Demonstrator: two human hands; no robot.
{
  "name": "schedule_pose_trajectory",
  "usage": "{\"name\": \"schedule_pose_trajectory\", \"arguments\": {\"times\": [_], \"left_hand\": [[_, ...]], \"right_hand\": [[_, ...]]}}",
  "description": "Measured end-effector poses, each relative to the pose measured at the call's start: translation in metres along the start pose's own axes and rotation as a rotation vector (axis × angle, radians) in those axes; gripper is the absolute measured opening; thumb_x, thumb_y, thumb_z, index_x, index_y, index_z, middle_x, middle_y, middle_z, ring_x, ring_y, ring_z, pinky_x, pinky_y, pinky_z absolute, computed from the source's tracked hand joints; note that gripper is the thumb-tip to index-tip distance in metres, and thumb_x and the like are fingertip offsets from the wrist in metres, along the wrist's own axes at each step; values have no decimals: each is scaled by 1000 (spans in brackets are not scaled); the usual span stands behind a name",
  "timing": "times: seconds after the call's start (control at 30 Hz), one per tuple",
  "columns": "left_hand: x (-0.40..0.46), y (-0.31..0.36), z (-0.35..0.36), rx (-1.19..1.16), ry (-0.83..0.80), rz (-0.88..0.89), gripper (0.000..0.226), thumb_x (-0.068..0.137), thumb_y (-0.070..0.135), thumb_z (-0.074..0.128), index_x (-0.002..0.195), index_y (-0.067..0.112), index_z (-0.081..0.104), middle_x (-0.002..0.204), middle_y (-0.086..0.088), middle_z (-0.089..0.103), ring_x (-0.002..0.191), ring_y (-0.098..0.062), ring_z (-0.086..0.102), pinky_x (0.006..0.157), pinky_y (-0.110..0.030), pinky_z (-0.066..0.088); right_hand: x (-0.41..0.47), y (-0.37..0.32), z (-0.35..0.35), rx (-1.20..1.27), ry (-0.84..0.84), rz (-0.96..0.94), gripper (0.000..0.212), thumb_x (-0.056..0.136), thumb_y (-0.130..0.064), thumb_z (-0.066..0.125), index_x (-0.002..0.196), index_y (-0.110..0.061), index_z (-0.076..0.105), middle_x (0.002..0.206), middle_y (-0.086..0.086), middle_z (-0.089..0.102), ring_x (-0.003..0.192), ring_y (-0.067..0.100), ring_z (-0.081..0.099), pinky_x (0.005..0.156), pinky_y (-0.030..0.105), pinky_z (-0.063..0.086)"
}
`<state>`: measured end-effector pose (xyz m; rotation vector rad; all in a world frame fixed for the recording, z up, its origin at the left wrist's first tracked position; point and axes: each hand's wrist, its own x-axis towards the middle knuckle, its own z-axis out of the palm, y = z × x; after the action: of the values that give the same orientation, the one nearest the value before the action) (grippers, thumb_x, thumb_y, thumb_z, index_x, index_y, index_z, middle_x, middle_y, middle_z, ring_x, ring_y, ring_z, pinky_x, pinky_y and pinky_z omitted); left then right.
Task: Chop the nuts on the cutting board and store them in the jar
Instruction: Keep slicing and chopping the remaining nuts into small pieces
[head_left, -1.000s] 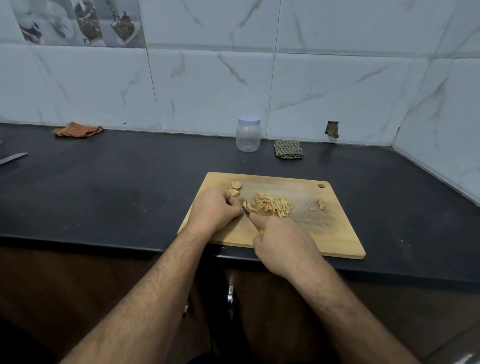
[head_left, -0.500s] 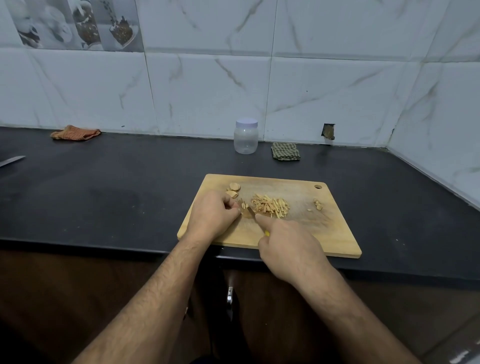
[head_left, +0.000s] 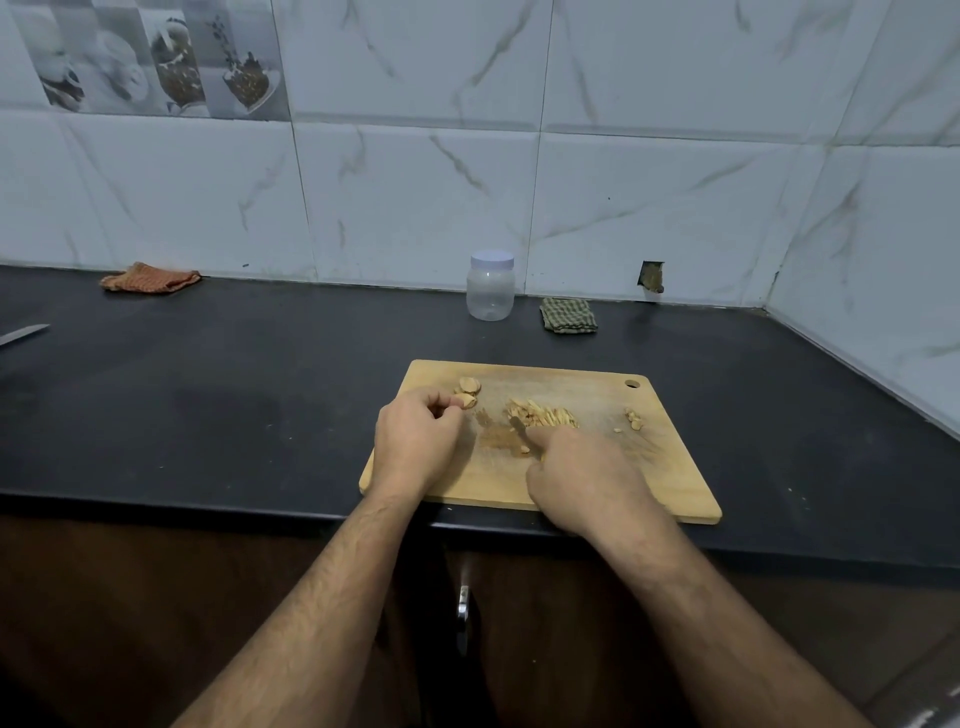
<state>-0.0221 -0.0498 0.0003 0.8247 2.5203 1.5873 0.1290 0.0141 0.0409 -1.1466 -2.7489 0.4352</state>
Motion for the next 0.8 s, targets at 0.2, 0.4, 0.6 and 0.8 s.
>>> {"name": "schedule_pose_trajectory", "arguments": {"times": [0.2, 0.4, 0.6, 0.8], "left_hand": [[3, -2, 1, -10, 9, 0, 18, 89, 21, 58, 83, 25, 74, 79, 16, 67, 77, -2, 58, 65, -21, 40], [11, -3, 3, 2, -14, -11, 15, 91, 20, 61, 84, 27, 72, 81, 16, 65, 85, -8, 59, 74, -25, 42], [26, -5, 2, 129, -18, 53, 11, 93, 23, 63, 101, 25, 71, 87, 12, 65, 87, -11, 59, 75, -25, 41], [42, -6, 9, 276, -45, 116, 24, 94, 25, 63, 118, 24, 69, 113, 5, 70, 107, -16, 62, 91, -34, 51]], "right_hand": [[3, -12, 9, 24, -9, -50, 57, 93, -13, 49, 146, -32, 44, 134, -1, 59, 116, 19, 57, 91, 32, 50], [11, 2, -3, -24, 17, 24, 59, 90, -11, 45, 145, -32, 48, 123, 2, 64, 107, 23, 61, 79, 29, 49], [4, 9, 1, 8, 43, -47, 54, 91, -25, 51, 143, -39, 49, 125, -6, 64, 98, 15, 61, 79, 31, 55], [3, 19, -2, -21, 76, -58, 52, 93, -25, 50, 143, -38, 49, 120, -8, 66, 97, 14, 59, 77, 28, 49]]}}
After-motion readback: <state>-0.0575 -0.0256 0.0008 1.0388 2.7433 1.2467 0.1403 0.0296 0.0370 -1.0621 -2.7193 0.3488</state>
